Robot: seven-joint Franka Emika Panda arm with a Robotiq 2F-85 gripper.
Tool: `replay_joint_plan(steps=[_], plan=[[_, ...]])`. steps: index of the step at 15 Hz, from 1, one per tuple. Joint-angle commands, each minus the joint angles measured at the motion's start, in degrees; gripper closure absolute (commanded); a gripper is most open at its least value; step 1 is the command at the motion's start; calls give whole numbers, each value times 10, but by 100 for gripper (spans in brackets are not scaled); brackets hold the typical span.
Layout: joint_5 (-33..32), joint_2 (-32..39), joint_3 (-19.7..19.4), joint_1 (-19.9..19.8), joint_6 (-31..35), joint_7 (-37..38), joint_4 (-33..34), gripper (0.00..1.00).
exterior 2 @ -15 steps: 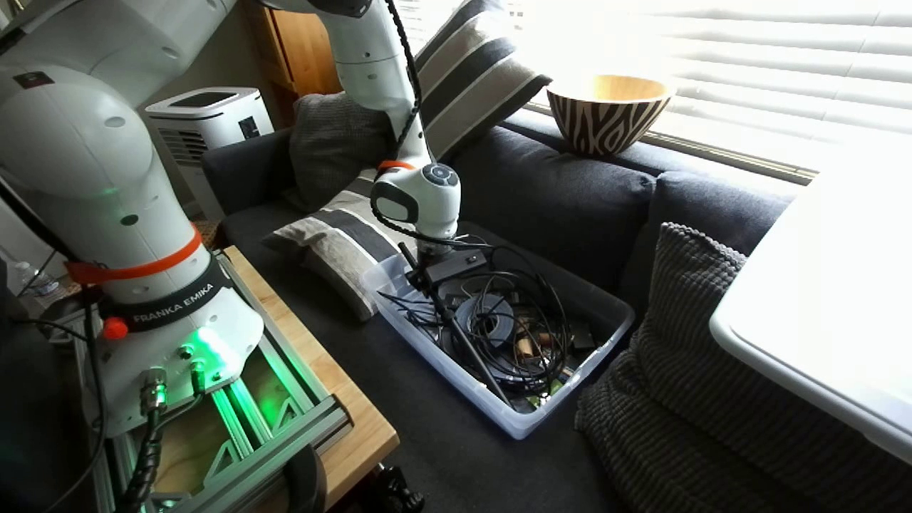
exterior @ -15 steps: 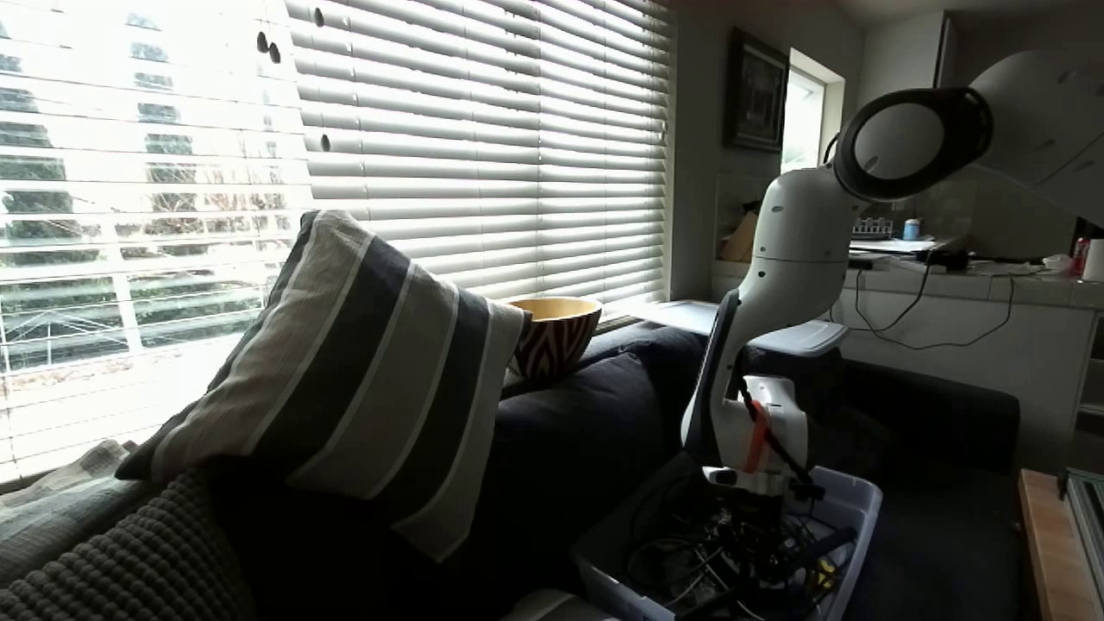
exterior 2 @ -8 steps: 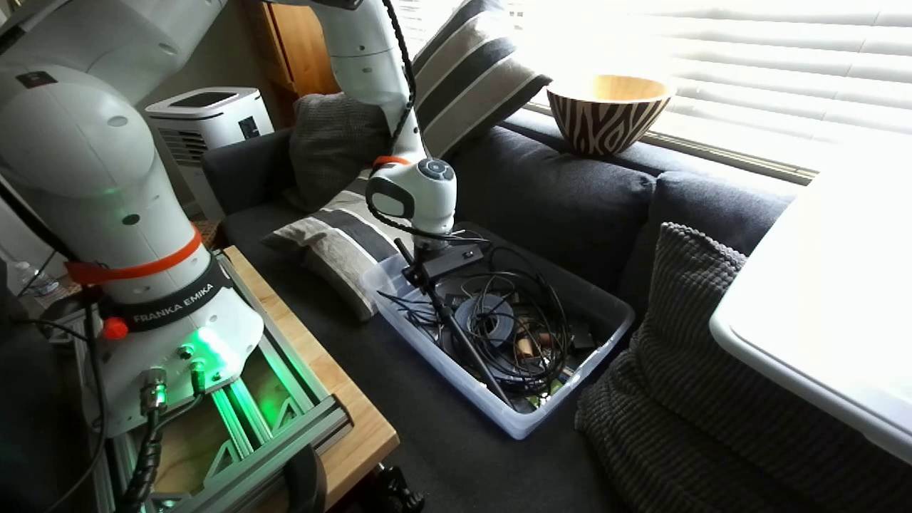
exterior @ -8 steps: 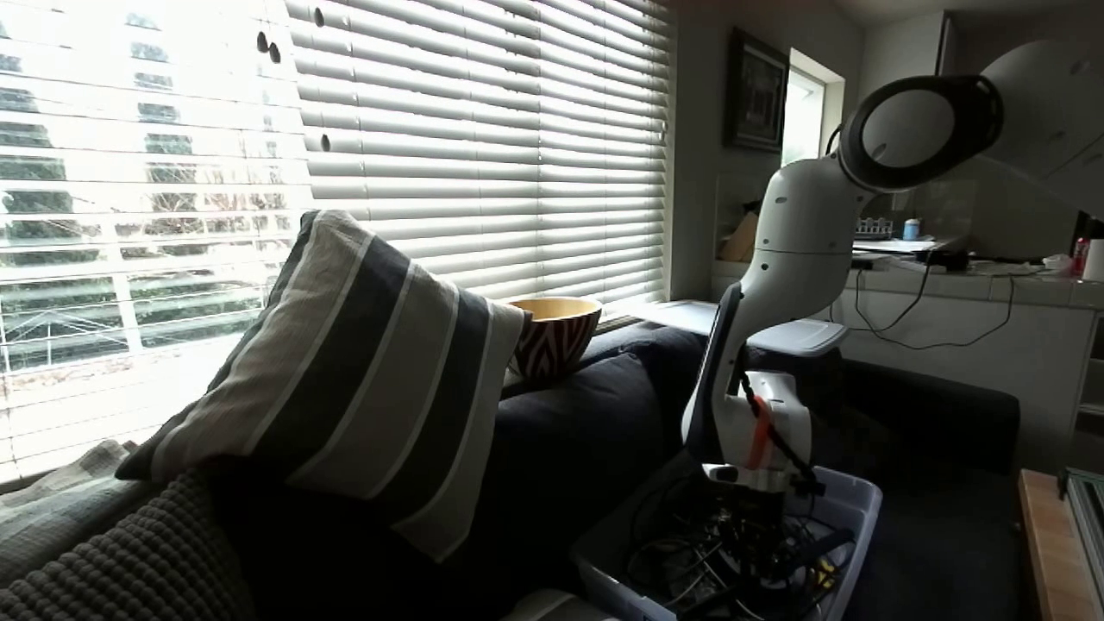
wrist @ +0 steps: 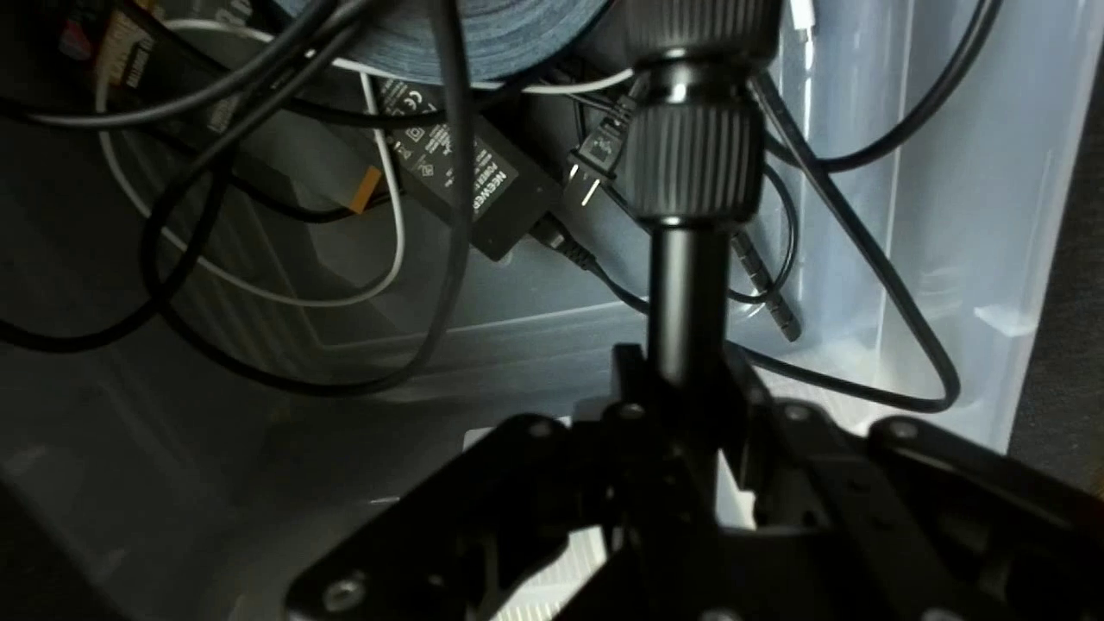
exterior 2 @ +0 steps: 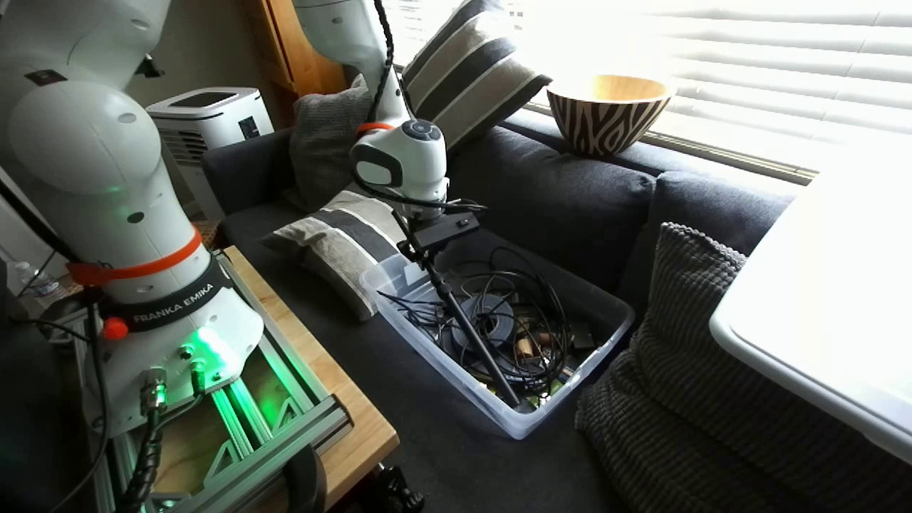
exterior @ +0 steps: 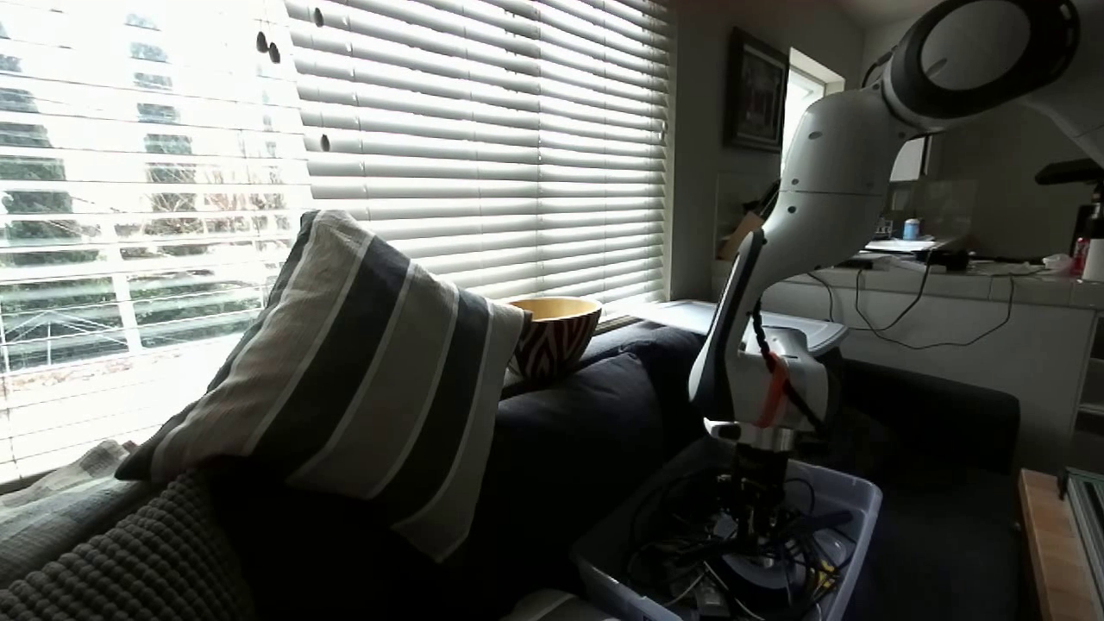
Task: Pick up the black stick from the clear storage container and put it in the wooden bowl
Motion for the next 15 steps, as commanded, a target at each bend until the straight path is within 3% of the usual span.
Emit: replay_joint_plan(steps=[1, 4, 5, 6, 7, 9, 12, 15], plan=[[-29, -71, -34, 38, 5, 54, -59, 94], [-86, -106, -78, 74, -13, 118, -83, 94], [-165, -119, -50, 36, 4, 181, -97, 94], [-163, -126, -120, 105, -35, 194, -98, 94], [-204, -139, -139, 116, -53, 235, -103, 94], [-301, -170, -214, 172, -117, 318, -112, 94], [-431, -228, -301, 225, -237, 410, -94, 94], [-496, -297, -334, 234, -346, 437, -62, 94]])
